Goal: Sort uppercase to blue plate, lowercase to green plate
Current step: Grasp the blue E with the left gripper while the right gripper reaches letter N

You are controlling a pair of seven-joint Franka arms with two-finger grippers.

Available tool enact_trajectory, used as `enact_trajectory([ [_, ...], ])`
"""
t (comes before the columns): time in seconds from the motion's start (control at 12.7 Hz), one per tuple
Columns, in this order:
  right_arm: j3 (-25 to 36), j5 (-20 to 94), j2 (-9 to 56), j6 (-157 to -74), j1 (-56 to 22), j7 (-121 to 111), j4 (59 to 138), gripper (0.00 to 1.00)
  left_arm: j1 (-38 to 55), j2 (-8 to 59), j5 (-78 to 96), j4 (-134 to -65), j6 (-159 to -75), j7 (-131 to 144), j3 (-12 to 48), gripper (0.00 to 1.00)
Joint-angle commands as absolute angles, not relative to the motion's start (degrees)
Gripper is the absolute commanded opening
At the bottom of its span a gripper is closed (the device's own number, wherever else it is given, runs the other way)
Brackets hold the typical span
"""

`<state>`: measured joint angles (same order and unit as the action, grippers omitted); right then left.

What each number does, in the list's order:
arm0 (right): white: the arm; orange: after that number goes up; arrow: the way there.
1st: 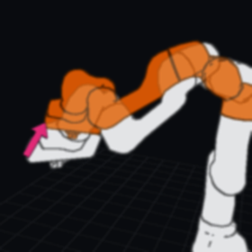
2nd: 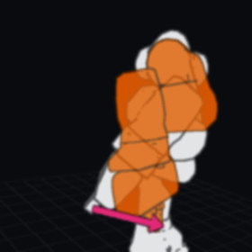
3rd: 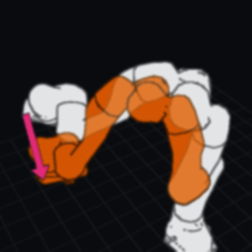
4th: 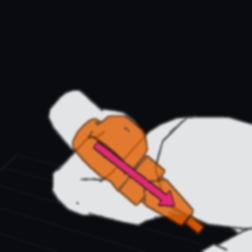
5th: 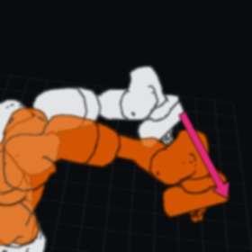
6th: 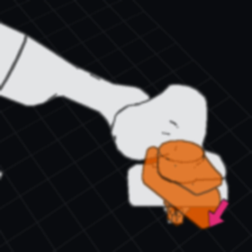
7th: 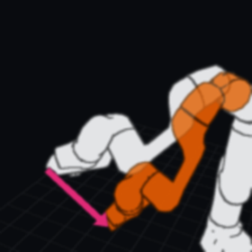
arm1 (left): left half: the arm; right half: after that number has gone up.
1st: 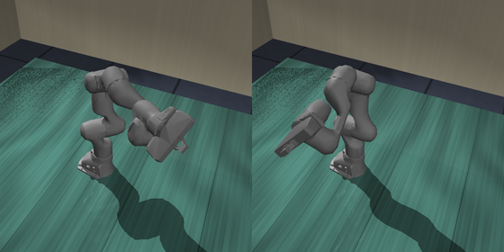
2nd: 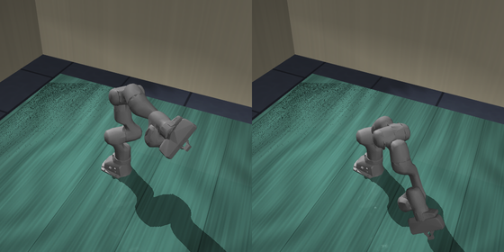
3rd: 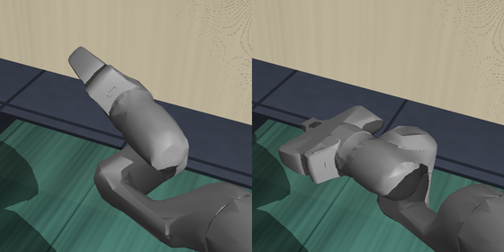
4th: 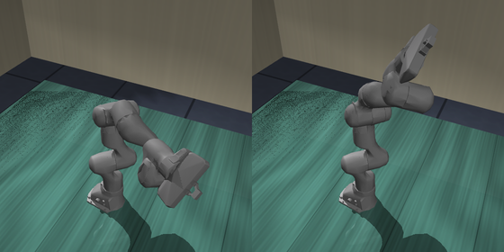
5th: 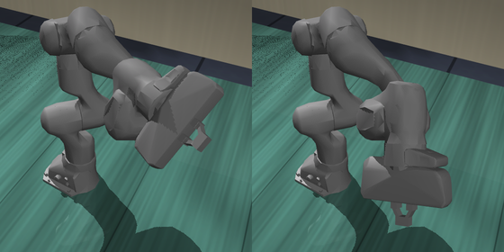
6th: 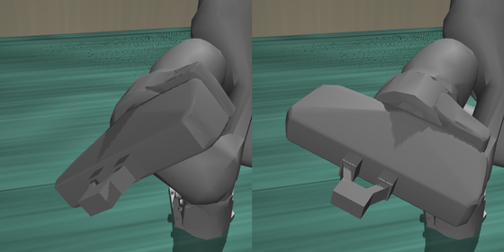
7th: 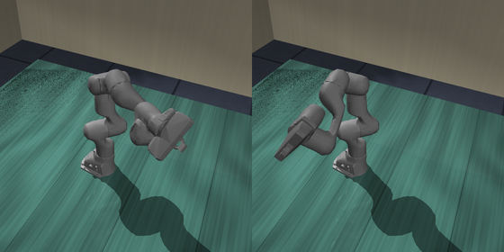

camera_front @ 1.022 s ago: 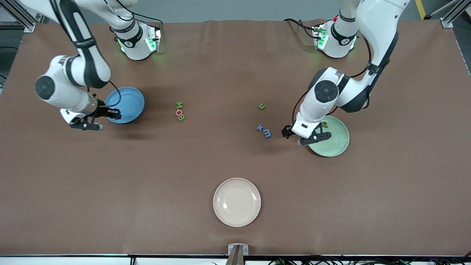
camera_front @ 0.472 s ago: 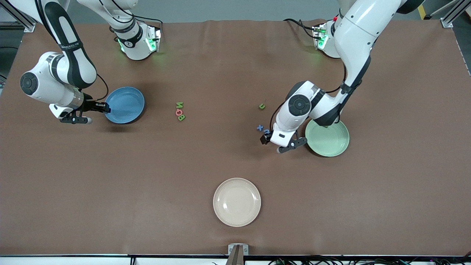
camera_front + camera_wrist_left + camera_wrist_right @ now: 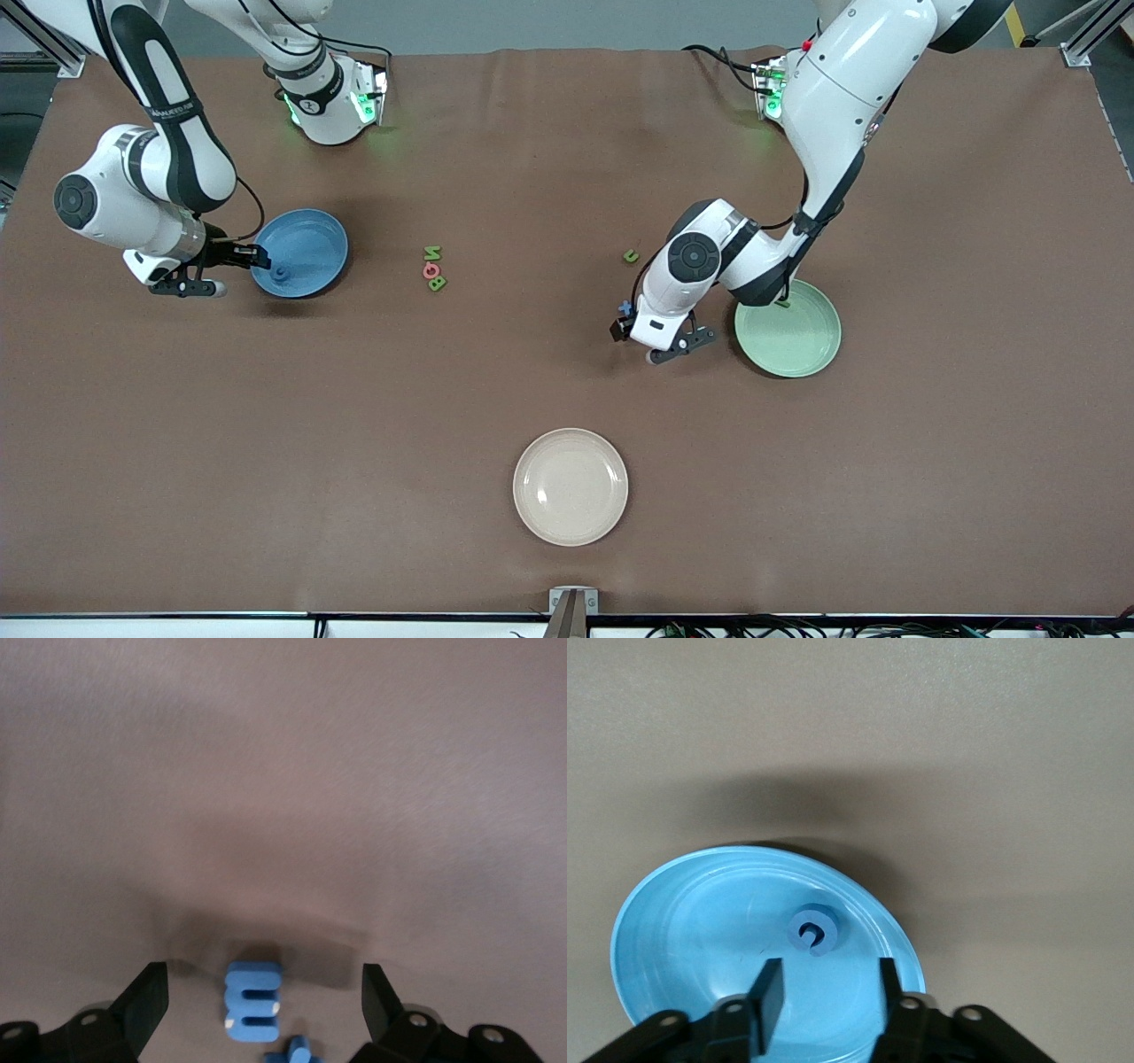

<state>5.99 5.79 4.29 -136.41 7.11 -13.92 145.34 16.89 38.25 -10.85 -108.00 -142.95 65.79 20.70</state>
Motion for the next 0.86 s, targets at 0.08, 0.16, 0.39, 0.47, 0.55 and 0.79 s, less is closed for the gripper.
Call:
enact_trajectory([
  [0.08,5.01,5.71,3.6,-136.41,7.56,-13.37,146.34,0.94,18.19,38.23,-10.46,-106.44,-137.29,67.94,20.3,0.85],
  [0.16,5.01,5.71,3.6,-136.15,6.08,-11.36,146.34,0.99,18.19,38.23,-10.46,-106.44,-137.2,68.03,20.3,0.83],
  [0.39,4.83,5.71,2.12,-135.26,-3.74,3.81,146.25,1.0,18.28,37.97,-10.55,-106.44,-137.11,68.03,20.3,0.63],
  [0.47,4.83,5.71,1.67,-135.26,-7.96,9.61,146.16,1.0,18.54,37.88,-10.72,-106.44,-137.11,67.94,20.3,0.57],
  [0.55,4.75,5.71,1.23,-135.35,-11.74,15.06,146.08,1.0,18.63,37.79,-10.72,-106.44,-137.11,67.94,20.3,0.5],
  [0.79,4.75,6.15,0.97,-136.49,-21.85,27.13,145.37,1.0,19.07,37.88,-10.9,-106.52,-137.2,67.59,20.21,0.34],
])
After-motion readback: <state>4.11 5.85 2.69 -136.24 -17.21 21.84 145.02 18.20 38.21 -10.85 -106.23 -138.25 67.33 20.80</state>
